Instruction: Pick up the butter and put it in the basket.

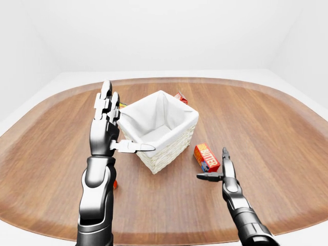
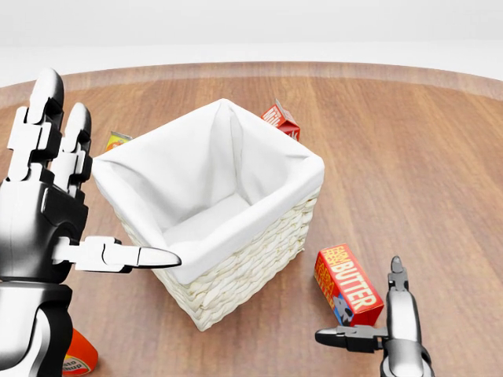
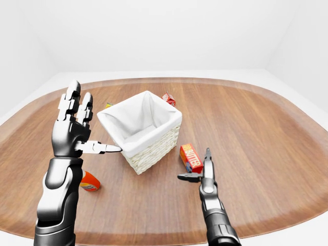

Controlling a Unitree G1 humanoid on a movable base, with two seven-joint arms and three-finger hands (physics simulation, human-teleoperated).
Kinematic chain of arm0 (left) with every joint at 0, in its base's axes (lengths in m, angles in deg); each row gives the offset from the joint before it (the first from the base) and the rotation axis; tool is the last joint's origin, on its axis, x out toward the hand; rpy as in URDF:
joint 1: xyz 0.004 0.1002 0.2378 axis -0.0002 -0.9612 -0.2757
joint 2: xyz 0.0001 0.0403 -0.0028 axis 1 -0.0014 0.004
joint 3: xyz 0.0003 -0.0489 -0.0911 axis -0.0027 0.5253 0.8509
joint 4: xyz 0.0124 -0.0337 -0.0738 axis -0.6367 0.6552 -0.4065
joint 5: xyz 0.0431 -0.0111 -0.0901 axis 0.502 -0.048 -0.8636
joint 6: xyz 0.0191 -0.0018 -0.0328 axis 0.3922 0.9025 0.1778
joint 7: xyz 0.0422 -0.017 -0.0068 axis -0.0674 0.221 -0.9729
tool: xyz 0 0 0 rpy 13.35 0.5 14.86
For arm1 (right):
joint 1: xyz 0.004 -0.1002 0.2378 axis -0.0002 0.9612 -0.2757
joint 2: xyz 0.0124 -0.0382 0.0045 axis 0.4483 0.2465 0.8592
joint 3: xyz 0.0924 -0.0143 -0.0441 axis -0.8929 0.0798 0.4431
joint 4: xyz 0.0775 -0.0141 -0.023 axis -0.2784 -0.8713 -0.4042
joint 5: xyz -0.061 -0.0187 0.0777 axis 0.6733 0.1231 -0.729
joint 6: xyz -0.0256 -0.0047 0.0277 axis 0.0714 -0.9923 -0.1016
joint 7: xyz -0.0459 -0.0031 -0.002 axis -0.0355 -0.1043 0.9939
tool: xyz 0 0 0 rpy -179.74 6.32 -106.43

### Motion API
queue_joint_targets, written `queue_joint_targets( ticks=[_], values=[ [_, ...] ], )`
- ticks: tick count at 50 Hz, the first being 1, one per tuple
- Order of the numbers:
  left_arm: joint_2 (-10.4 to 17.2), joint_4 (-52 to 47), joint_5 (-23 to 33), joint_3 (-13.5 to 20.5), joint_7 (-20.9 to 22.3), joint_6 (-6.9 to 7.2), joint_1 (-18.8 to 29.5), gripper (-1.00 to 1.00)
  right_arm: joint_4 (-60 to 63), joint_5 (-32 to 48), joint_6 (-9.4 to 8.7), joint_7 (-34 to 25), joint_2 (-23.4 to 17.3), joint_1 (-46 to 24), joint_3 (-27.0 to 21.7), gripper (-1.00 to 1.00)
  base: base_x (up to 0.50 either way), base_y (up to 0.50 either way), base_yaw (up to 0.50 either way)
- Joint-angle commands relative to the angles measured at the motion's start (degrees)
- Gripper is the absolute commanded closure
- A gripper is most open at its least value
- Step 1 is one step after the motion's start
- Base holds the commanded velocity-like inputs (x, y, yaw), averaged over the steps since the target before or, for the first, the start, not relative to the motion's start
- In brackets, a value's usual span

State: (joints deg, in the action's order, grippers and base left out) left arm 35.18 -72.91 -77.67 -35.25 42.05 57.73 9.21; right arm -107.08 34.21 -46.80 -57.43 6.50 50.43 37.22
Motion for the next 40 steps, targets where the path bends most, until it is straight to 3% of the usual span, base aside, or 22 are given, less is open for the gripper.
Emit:
queue_joint_targets(
  ticks=[1, 21, 32, 34, 40],
  values=[
    [0.1, 0.0, -0.1, 0.1, 0.0, 0.00, 0.2, -1.00, -18.2, -1.3, 2.22, 4.0, -2.4, -6.8, -0.4, -1.00, 0.00, 0.00, 0.00],
    [0.5, 0.5, -0.2, 0.7, 0.0, 0.00, 0.7, -1.00, -30.4, -2.8, 2.22, 3.1, -4.6, -16.7, -0.6, -1.00, 0.00, 0.00, 0.00],
    [0.5, 0.3, -0.2, 0.7, -0.1, 0.00, 0.5, -1.00, -31.3, 2.0, 2.22, 3.7, -4.1, -19.6, 1.2, -1.00, 0.00, 0.00, 0.00],
    [0.5, 0.3, -0.2, 0.6, -0.1, 0.00, 0.4, -1.00, -31.6, 2.8, 1.78, 3.6, -4.0, -20.3, 1.2, -1.00, 0.00, 0.00, 0.00],
    [0.4, 0.4, -0.2, 0.7, 0.0, 0.00, 0.3, -1.00, -32.6, 6.2, -1.85, 3.9, -3.8, -22.0, 1.9, -1.00, 0.00, 0.00, 0.00]
  ],
)
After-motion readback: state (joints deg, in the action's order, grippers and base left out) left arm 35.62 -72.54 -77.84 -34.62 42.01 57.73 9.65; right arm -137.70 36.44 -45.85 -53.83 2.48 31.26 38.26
